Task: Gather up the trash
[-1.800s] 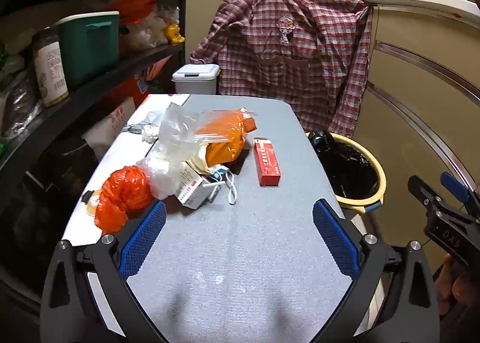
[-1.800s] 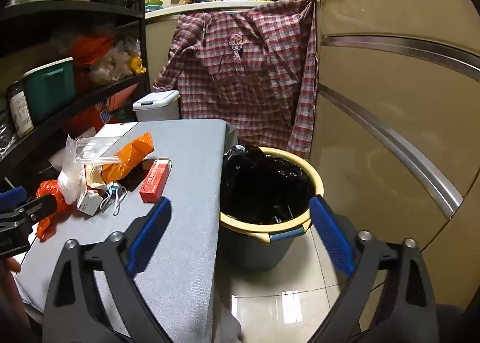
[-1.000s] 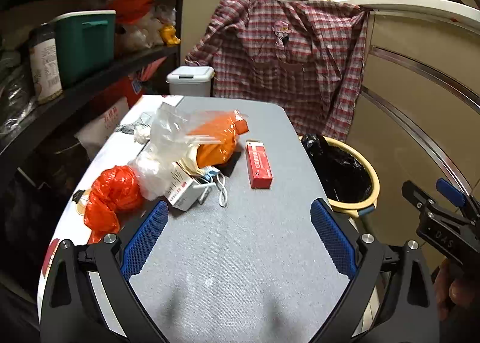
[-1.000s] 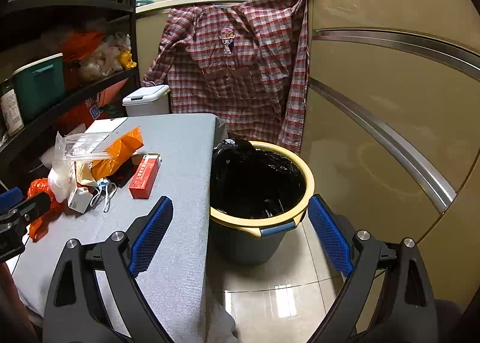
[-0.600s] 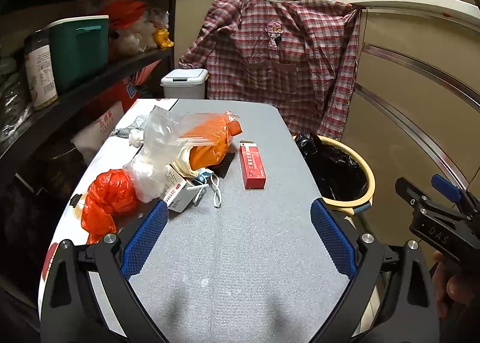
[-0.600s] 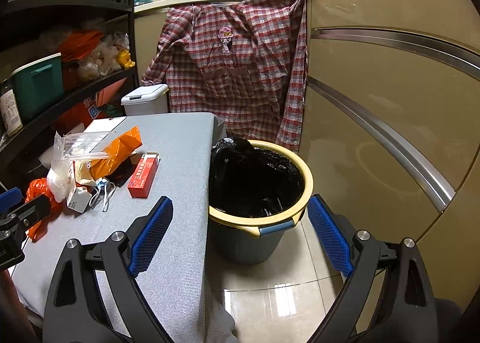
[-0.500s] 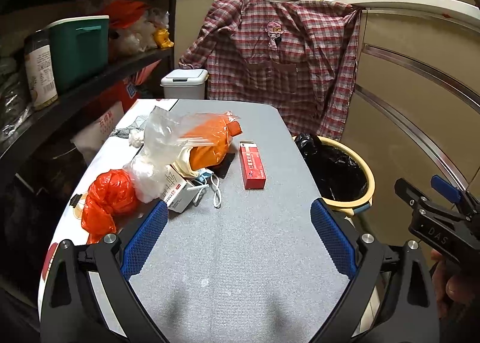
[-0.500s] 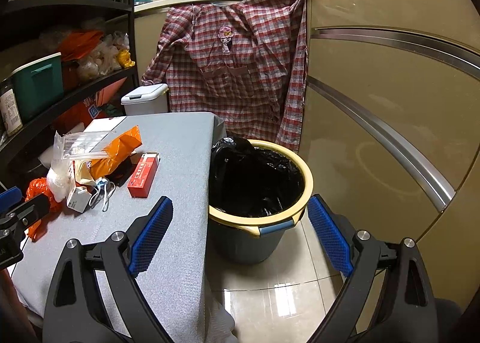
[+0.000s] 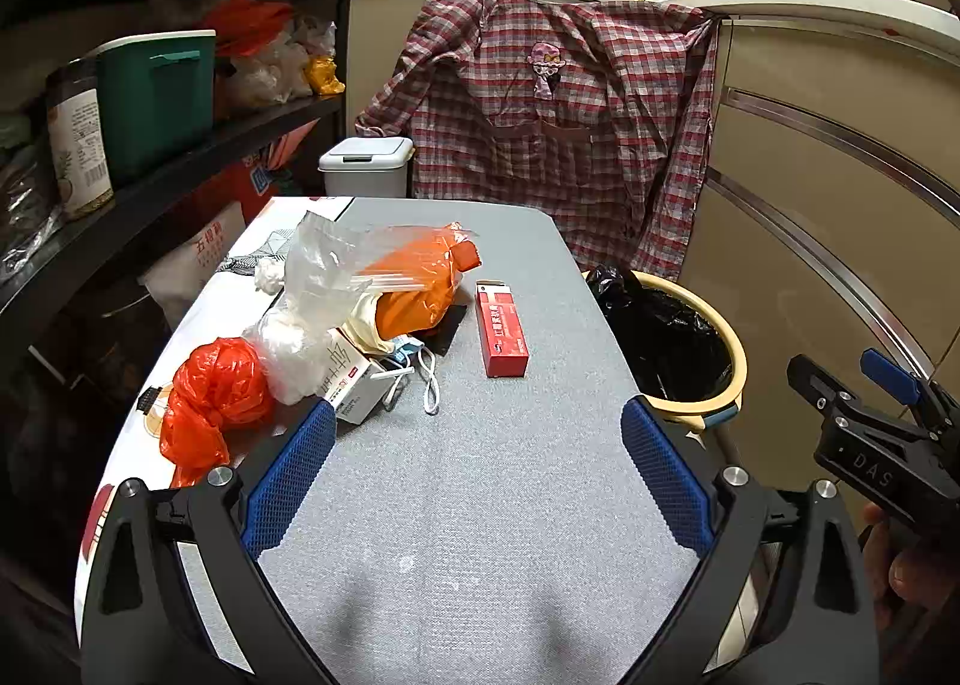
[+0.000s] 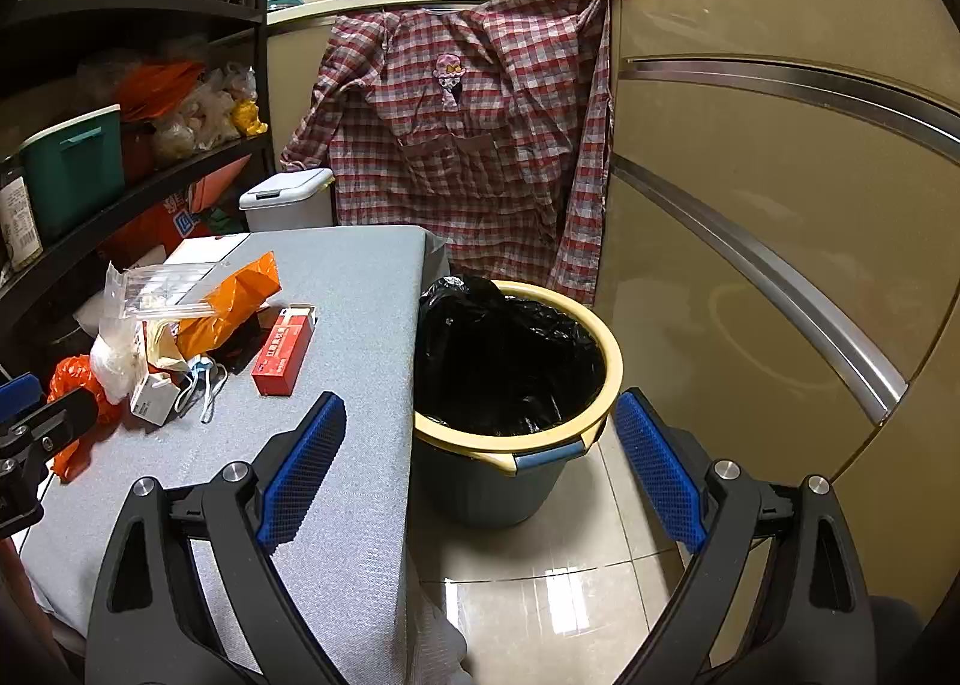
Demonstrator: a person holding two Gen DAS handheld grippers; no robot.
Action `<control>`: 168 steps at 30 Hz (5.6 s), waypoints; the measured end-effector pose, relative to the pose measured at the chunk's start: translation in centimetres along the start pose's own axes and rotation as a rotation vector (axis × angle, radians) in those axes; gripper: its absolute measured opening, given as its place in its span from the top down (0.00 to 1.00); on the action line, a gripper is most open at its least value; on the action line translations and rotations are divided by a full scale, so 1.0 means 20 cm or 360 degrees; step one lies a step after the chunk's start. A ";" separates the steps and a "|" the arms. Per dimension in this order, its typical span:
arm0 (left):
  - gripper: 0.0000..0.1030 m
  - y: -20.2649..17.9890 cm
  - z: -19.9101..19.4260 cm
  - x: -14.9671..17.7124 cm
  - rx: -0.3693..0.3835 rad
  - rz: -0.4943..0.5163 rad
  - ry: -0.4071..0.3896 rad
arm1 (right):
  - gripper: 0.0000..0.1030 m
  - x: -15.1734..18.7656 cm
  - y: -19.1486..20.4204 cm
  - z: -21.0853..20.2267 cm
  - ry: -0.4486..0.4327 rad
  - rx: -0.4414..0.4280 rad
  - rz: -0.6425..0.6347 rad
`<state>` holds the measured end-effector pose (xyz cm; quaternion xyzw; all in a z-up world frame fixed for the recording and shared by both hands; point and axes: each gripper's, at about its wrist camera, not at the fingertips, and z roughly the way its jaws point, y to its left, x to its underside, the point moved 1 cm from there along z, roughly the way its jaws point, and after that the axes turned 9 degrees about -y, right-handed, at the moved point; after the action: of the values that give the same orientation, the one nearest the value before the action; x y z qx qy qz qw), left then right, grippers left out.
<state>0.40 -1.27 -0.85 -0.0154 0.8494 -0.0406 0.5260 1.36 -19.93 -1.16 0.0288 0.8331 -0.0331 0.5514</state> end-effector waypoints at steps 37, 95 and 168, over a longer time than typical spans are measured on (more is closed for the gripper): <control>0.10 -0.01 -0.01 -0.01 -0.0003 -0.0015 0.0001 | 0.16 -0.01 -0.01 0.00 -0.0020 -0.0006 0.0002; 0.48 0.81 0.36 0.03 -0.0626 -0.0407 0.0198 | 0.65 0.10 0.71 0.85 0.0401 -0.0399 0.0001; 0.48 -0.57 0.76 -0.45 0.0509 0.0124 -0.0088 | 0.67 -0.36 -0.39 0.73 0.0029 -0.0086 0.0091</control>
<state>17.76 -12.79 1.44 0.1004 0.8171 -0.1542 0.5463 16.89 -29.02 0.01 0.0381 0.8376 0.0054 0.5450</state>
